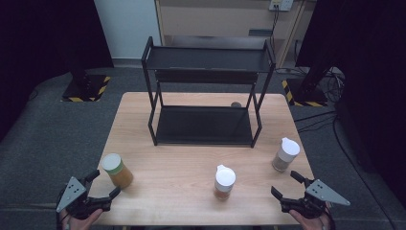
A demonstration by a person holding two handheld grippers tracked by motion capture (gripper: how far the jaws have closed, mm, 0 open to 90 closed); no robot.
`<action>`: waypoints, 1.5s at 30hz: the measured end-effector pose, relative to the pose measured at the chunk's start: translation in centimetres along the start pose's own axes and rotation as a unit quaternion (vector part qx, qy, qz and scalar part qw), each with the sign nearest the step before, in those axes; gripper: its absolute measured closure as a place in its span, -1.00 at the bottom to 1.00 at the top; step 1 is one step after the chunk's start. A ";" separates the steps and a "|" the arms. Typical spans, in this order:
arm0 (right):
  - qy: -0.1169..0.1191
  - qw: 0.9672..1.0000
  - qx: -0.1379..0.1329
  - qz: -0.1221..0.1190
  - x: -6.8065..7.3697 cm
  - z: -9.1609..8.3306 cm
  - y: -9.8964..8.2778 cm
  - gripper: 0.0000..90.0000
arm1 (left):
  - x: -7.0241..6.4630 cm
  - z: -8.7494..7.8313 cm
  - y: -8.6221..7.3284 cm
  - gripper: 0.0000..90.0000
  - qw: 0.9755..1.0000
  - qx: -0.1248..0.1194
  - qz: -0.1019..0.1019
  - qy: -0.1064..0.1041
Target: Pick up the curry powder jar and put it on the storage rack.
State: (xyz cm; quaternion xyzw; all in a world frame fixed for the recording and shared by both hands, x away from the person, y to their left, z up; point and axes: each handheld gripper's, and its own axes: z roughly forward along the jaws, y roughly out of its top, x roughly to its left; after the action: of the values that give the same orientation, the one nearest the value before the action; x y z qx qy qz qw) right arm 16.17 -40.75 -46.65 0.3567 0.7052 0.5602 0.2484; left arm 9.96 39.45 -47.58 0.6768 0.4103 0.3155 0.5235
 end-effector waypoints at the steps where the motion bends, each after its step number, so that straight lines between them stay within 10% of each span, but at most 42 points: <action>1: 0.001 1.000 0.000 -0.001 0.0 0.0 0.0 -0.87 | 0.0 0.0 0.0 -0.99 1.000 0.001 0.000 -0.001; 45: 0.001 1.000 0.001 -0.006 0.2 -0.1 0.1 -0.93 | -0.4 -0.6 0.9 -0.99 1.000 0.015 0.006 -0.002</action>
State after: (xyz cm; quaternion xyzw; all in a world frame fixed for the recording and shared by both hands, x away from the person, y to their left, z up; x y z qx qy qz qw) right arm 15.94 -40.65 -46.52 0.3521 0.7084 0.5581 0.2505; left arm 9.43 39.25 -46.53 0.6878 0.4094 0.3111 0.5125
